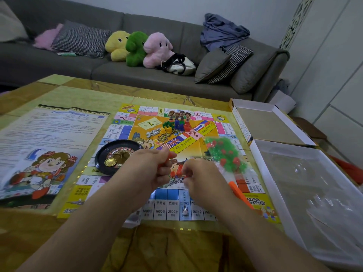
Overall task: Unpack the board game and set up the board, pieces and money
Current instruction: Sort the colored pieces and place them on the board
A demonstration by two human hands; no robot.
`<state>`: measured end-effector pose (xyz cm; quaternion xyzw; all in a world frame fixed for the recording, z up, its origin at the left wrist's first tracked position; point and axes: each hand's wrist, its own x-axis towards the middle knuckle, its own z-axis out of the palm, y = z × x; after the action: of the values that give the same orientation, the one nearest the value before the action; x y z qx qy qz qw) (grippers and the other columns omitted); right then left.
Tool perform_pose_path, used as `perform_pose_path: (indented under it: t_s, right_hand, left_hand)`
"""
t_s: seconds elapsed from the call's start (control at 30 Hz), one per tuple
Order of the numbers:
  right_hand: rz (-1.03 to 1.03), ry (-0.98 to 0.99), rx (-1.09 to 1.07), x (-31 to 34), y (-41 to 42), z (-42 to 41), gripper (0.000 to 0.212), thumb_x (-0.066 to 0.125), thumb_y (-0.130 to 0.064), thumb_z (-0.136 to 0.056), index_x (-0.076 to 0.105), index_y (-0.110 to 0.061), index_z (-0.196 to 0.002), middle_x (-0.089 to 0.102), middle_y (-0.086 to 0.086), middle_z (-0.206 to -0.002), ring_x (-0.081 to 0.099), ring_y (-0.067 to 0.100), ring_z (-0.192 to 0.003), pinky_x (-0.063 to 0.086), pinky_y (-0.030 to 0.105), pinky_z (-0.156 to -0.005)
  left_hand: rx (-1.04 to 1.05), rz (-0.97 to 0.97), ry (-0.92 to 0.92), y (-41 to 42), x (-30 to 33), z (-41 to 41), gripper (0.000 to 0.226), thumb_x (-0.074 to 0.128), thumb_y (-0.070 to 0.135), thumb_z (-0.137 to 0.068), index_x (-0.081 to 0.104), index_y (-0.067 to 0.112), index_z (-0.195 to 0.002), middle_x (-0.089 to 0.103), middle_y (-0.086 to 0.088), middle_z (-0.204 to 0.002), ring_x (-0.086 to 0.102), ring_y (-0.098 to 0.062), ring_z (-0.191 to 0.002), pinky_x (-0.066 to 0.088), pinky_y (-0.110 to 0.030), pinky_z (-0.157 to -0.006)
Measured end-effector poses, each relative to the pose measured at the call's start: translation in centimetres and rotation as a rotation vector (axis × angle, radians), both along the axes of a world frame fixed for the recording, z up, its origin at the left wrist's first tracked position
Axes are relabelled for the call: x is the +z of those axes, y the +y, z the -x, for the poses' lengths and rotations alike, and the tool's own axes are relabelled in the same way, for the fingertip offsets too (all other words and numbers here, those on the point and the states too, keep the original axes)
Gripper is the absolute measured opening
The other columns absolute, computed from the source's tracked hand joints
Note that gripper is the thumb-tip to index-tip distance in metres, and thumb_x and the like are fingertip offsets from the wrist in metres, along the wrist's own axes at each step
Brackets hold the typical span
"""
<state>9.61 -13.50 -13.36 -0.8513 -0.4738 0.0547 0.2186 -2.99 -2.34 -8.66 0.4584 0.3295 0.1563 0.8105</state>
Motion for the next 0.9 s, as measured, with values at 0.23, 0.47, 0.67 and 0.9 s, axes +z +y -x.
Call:
perform_pose_path:
  t_s: [0.23,0.47,0.67,0.9]
  right_hand:
    - [-0.302,0.471,-0.069,3.4,-1.9,-0.5,0.012,0.079,-0.008,-0.091,0.072,-0.017,-0.089,0.076,0.0,-0.082,0.075,0.01,-0.075,0.063,0.031,-0.073]
    - [-0.458,0.556,0.038,6.5,-4.9,0.0,0.022,0.085,0.005,-0.079,0.073,-0.011,-0.089,0.076,0.006,-0.082,0.077,0.023,-0.076,0.065,0.036,-0.069]
    - [-0.528,0.56,0.121,6.3,-5.6,0.2,0.027,0.087,0.008,-0.075,0.076,-0.01,-0.091,0.077,0.008,-0.086,0.077,0.026,-0.084,0.065,0.05,-0.081]
    - [-0.638,0.571,0.139,6.4,-5.8,0.0,0.026,0.087,0.013,-0.071,0.076,-0.004,-0.088,0.076,0.008,-0.082,0.076,0.022,-0.078,0.063,0.03,-0.074]
  left_hand:
    - [-0.064,-0.194,0.021,-0.1,0.0,0.5,0.012,0.067,0.006,-0.097,0.075,-0.001,-0.104,0.069,-0.012,-0.079,0.064,-0.017,-0.068,0.054,-0.024,-0.059]
    - [-0.23,-0.56,0.078,-1.9,0.8,0.9,0.01,0.079,0.022,-0.09,0.081,0.021,-0.099,0.079,-0.003,-0.085,0.068,-0.016,-0.073,0.053,-0.03,-0.074]
    - [-0.248,-0.283,-0.007,-2.6,0.9,1.1,0.009,0.077,0.009,-0.088,0.081,0.006,-0.095,0.076,-0.015,-0.084,0.07,-0.018,-0.075,0.054,-0.028,-0.069]
    - [-0.281,-0.121,-0.062,-2.6,1.0,0.7,0.04,0.076,0.011,-0.072,0.073,-0.008,-0.107,0.071,-0.015,-0.081,0.068,-0.016,-0.07,0.056,-0.022,-0.061]
